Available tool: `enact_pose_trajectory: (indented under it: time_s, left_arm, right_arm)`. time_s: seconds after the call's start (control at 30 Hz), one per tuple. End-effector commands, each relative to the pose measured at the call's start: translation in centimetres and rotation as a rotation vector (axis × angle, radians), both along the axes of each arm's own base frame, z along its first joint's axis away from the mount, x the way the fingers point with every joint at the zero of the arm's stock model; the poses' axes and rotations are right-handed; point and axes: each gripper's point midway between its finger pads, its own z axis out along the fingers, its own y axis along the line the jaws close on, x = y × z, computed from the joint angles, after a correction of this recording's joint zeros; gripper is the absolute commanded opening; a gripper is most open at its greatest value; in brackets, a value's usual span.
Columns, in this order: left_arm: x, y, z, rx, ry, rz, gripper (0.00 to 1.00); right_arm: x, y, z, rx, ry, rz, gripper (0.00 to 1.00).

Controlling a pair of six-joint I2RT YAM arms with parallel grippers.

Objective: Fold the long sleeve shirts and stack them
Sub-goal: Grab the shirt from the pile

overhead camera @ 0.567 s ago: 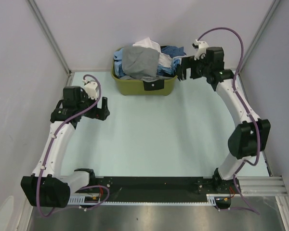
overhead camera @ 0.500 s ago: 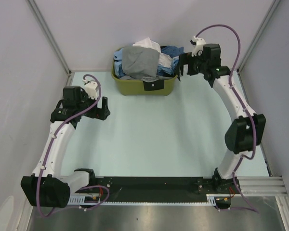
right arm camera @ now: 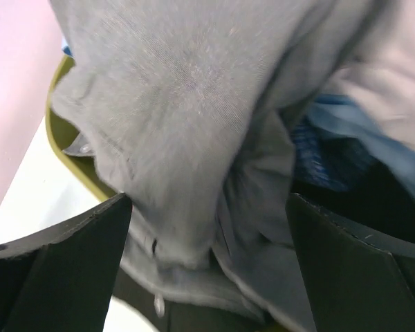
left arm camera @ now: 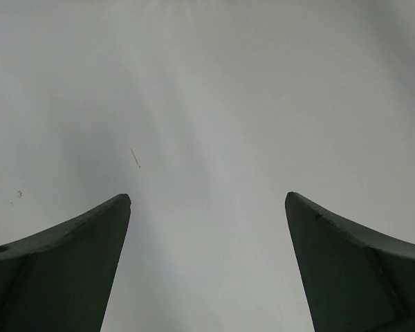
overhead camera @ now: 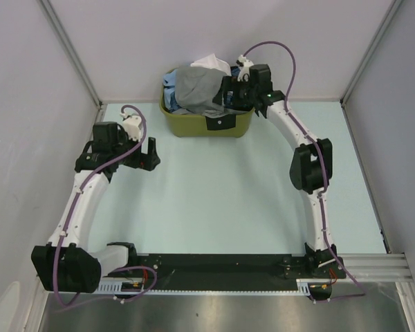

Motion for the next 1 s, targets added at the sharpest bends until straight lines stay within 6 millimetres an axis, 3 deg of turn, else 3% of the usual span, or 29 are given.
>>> enact_pose_trajectory:
  time_s: [0.0, 0.2, 0.23, 0.3, 0.33, 0.4, 0.43, 0.47, 0.57, 0.6, 0.63, 0.7, 0.77, 0.8, 0.87, 0.9, 0.97]
  left_arm:
    - [1.0, 0.0, 1.2, -0.015, -0.041, 0.011, 0.99]
    - [0.8, 0.3, -0.4, 0.002, -0.012, 0.02, 0.99]
    - [0.8, 0.4, -0.8, 0.006, -0.002, 0.021, 0.99]
    - [0.8, 0.4, -1.2, 0.005, 0.009, 0.024, 0.99]
    - [0.7, 0.4, -1.4, 0.002, 0.015, 0.027, 0.99]
    - [0.7, 0.3, -1.5, -0.003, 0.015, 0.03, 0.99]
    - [0.7, 0.4, -1.5, -0.004, 0.011, 0.032, 0.99]
    - [0.7, 0.4, -1.6, -0.003, 0.009, 0.037, 0.99]
    - [0.6, 0.5, -1.7, -0.003, 0.007, 0.046, 0.99]
    - [0.7, 0.6, -1.5, 0.001, 0.0, 0.051, 0.99]
    - [0.7, 0.7, -1.4, 0.004, -0.002, 0.053, 0.99]
    - [0.8, 0.8, -1.0, 0.015, -0.016, 0.053, 0.99]
    - [0.8, 1.0, -0.5, 0.023, -0.031, 0.054, 0.99]
    - [0.8, 0.9, -0.4, 0.022, -0.032, 0.053, 0.99]
    - [0.9, 0.9, 0.0, 0.019, -0.041, 0.05, 0.99]
    - [0.9, 0.8, 0.0, 0.014, -0.04, 0.049, 0.99]
    - [1.0, 0.7, 0.2, 0.01, -0.044, 0.048, 1.0]
  right_arm:
    - [2.0, 2.1, -0.2, 0.074, -0.026, -0.011, 1.0]
    - [1.5, 4.4, 0.6, 0.106, -0.13, 0.088, 1.0]
    - [1.4, 4.8, 2.2, 0.12, -0.187, 0.104, 1.0]
    - [1.2, 5.3, 2.8, 0.128, -0.224, 0.14, 1.0]
    - [1.3, 5.5, 4.6, 0.135, -0.27, 0.154, 1.0]
    - [1.6, 6.2, 4.5, 0.141, -0.274, 0.185, 0.97]
    - [1.9, 6.3, 6.2, 0.153, -0.311, 0.19, 0.95]
    - [2.2, 6.7, 5.4, 0.156, -0.297, 0.195, 0.91]
    - [2.9, 6.8, 6.5, 0.165, -0.339, 0.179, 0.54]
    - [2.9, 6.8, 6.7, 0.169, -0.343, 0.177, 0.34]
    - [2.9, 6.8, 7.2, 0.171, -0.356, 0.176, 0.2]
    - [2.6, 6.4, 9.3, 0.179, -0.398, 0.17, 0.0]
    - [2.1, 6.2, 11.1, 0.182, -0.439, 0.164, 0.0]
    - [1.6, 5.9, 14.2, 0.2, -0.521, 0.163, 0.0]
    - [1.1, 5.4, 16.8, 0.208, -0.585, 0.147, 0.0]
    - [0.3, 4.9, 19.8, 0.219, -0.656, 0.141, 0.0]
    - [-0.4, 4.3, 22.6, 0.224, -0.733, 0.111, 0.0]
